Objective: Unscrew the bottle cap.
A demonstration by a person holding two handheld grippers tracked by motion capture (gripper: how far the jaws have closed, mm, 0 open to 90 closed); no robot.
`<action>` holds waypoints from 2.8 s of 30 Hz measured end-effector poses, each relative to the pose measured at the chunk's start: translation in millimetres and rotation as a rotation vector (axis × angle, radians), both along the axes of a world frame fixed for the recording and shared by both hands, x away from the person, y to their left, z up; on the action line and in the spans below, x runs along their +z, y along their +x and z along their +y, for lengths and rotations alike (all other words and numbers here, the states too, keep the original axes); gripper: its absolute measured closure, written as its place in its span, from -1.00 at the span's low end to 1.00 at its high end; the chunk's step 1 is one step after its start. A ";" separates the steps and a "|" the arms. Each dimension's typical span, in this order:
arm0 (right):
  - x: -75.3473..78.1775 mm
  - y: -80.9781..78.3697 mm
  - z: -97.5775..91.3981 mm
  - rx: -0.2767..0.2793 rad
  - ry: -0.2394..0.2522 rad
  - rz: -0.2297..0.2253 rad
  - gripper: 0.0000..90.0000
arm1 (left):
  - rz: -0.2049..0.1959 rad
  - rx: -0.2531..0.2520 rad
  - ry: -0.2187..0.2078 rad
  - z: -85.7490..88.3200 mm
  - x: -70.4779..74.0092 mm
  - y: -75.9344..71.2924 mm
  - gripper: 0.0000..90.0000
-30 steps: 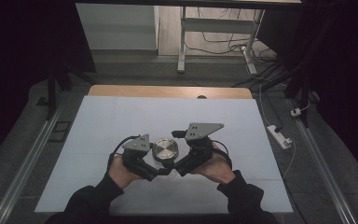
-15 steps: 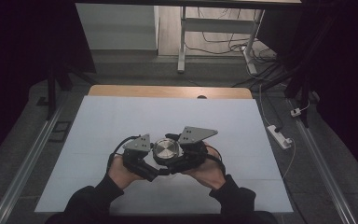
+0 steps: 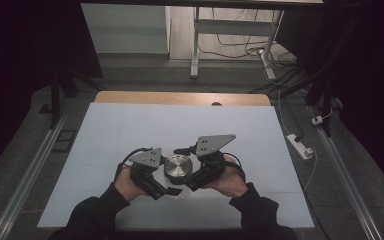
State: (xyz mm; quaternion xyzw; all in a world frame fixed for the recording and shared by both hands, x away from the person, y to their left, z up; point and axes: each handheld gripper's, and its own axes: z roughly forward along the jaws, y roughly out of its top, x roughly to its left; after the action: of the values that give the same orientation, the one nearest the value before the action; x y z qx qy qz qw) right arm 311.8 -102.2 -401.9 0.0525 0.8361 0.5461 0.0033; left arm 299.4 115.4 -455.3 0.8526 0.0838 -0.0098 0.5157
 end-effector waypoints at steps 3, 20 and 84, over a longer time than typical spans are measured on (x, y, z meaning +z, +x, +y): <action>-0.1 0.8 2.0 -0.109 0.007 0.003 -0.97 | 0.007 0.101 0.002 2.0 -1.4 2.8 -0.64; -4.7 -8.7 12.3 -0.344 -0.010 -0.050 -0.58 | 0.008 0.252 0.062 -6.5 -1.2 -0.7 -0.64; 6.6 -3.0 -11.6 -0.161 0.028 -0.070 -0.57 | -0.005 0.228 0.040 11.5 -21.2 27.3 -0.64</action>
State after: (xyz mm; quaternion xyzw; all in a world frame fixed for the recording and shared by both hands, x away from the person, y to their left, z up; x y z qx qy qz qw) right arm 308.8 -113.8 -395.3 0.1006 0.8208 0.5571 0.0758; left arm 326.7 126.8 -476.5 0.8478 0.1793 0.0528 0.4964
